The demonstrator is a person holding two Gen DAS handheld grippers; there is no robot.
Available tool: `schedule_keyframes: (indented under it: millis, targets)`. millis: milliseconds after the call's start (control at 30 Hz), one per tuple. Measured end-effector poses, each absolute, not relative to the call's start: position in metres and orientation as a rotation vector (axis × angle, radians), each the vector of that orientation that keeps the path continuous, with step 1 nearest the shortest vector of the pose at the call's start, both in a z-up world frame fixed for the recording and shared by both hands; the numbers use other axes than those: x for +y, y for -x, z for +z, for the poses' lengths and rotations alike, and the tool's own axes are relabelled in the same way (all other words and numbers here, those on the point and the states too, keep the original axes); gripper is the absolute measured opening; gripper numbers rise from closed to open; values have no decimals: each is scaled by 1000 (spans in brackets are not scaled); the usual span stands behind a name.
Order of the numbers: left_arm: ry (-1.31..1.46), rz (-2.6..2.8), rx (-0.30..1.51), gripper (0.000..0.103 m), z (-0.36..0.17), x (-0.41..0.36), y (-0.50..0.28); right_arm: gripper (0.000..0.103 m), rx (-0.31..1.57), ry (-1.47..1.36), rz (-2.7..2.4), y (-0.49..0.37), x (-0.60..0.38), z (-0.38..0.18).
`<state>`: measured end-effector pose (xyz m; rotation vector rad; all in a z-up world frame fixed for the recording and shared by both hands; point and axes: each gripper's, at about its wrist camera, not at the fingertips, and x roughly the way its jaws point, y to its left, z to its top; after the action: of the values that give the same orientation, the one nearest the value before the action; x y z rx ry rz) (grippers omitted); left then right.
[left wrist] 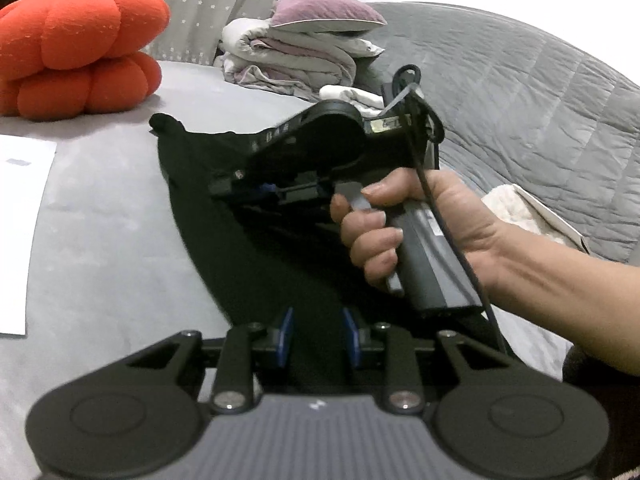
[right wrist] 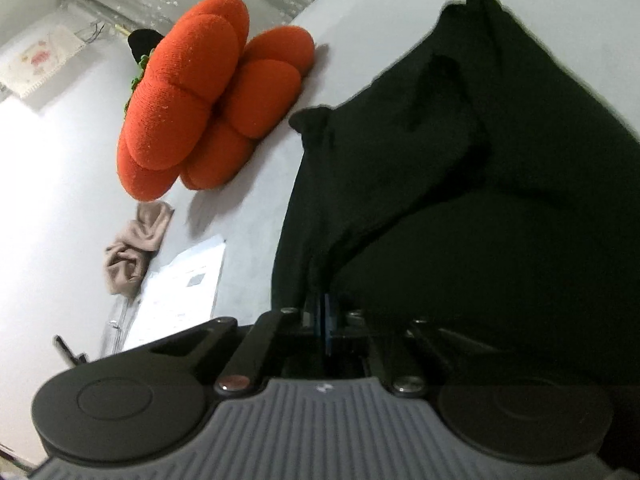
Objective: Fold clothes
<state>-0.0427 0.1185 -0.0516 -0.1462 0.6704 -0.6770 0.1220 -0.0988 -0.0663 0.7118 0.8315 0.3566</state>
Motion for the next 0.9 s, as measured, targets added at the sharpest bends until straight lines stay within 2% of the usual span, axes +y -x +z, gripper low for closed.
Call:
schedule_keyframes:
  millis: [133, 167, 200, 300, 367, 400, 667, 900]
  targets:
    - [138, -673, 678, 28, -51, 120, 42, 4, 796, -670, 278, -116, -112, -63]
    - [133, -672, 681, 28, -51, 120, 42, 7, 806, -680, 281, -113, -116, -63]
    - [127, -670, 684, 28, -50, 120, 42, 15, 817, -692, 286, -111, -120, -64]
    - [120, -668, 691, 28, -50, 120, 42, 18, 828, -723, 321, -98, -130, -59]
    - [116, -669, 694, 28, -50, 120, 42, 28, 846, -725, 337, -86, -133, -56]
    - [113, -670, 696, 29, -50, 120, 42, 38, 855, -726, 345, -81, -135, -55]
    - [70, -742, 734, 30, -59, 112, 55, 38, 879, -704, 369, -26, -149, -42]
    - [159, -825, 767, 30, -63, 116, 79, 38, 824, -648, 318, 52, -183, -26]
